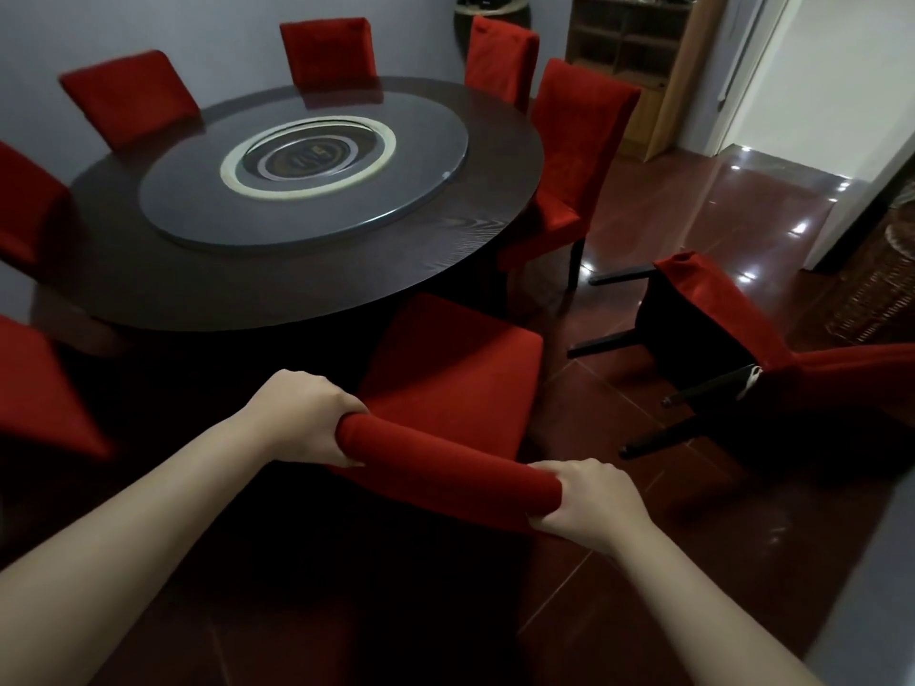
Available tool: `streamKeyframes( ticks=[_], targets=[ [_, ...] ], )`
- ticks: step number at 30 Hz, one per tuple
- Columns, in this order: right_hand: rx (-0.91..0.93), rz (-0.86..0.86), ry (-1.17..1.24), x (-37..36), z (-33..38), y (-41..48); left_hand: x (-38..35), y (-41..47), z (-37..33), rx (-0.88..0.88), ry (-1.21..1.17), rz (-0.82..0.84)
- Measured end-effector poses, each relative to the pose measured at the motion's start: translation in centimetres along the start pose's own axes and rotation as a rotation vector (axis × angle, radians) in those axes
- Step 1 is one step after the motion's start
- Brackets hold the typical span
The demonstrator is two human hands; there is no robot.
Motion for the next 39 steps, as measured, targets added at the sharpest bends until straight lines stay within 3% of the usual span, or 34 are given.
streamKeyframes(
  ticks=[17,25,31,39],
  targets=[
    [0.316,-0.03,-0.092,-1.3,7.6,-0.9,-3.8,-15.3,1.8,0.315,-0.153,-0.008],
    [0.375,-0.064,-0.131,-1.8,11.4,-3.6,-4.5,-21.0,1.7,0.351,-0.225,-0.086],
    [0.376,-0.09,-0.112,-2.4,15.9,-5.8,-6.6,-25.3,3.7,0.371,-0.264,0.012],
    [0.376,-0.07,-0.218,-3.5,19.4,-6.1,-8.0,-28.6,4.9,0.36,-0.332,-0.014]
  ],
)
Point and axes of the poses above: each hand's wrist, its own y-axis towards the middle knuckle, its own x-axis out of the back of the hand, z = x × y, the point moved 9 cm from there along y, towards the middle knuckle, and after that the axes turned 14 degrees about -z, right-handed, at the moved point
